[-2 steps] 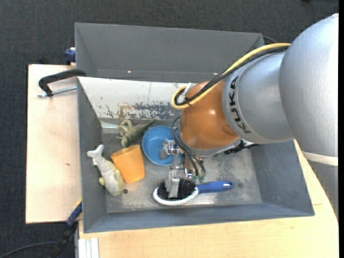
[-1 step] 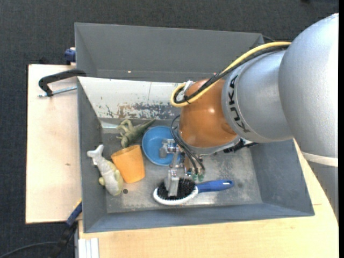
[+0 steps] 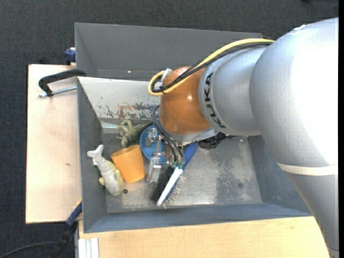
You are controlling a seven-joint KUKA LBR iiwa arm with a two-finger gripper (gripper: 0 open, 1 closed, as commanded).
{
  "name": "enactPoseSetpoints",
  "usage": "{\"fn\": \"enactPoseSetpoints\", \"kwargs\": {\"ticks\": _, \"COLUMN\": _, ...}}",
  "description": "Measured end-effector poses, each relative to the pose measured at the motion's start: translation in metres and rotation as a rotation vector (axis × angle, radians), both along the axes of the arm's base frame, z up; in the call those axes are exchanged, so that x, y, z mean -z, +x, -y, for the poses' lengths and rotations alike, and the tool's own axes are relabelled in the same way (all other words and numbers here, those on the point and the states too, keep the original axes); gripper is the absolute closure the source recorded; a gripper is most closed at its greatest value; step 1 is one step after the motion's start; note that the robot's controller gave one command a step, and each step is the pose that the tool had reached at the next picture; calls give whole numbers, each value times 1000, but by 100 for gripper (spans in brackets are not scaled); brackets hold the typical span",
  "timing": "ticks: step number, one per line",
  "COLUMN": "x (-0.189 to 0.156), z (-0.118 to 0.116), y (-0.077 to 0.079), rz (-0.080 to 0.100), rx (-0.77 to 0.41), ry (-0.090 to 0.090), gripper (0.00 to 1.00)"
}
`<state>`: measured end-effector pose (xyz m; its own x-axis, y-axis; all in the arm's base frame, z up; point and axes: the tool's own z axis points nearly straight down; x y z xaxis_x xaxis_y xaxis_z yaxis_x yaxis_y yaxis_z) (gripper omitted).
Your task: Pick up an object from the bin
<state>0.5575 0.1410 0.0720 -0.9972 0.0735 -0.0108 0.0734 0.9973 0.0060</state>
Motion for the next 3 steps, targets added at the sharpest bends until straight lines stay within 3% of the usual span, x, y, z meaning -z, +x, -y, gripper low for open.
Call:
{"fn": "enactPoseSetpoints", "kwargs": {"ticks": 1, "x": 1, "z": 3, "y": -2, "rz": -6, "rx": 2, "ry": -3, "gripper": 100}}
{"fn": "enactPoseSetpoints", "kwargs": {"ticks": 2, "x": -33, "z": 1, "y": 0, "rz": -3, "rx": 2, "ry": -2, "gripper": 100}}
{"fn": "enactPoseSetpoints", "kwargs": {"ticks": 3, "x": -107, "z": 0, "y": 3, "rz": 2, "rx": 0, "ry": -1, "gripper": 100}}
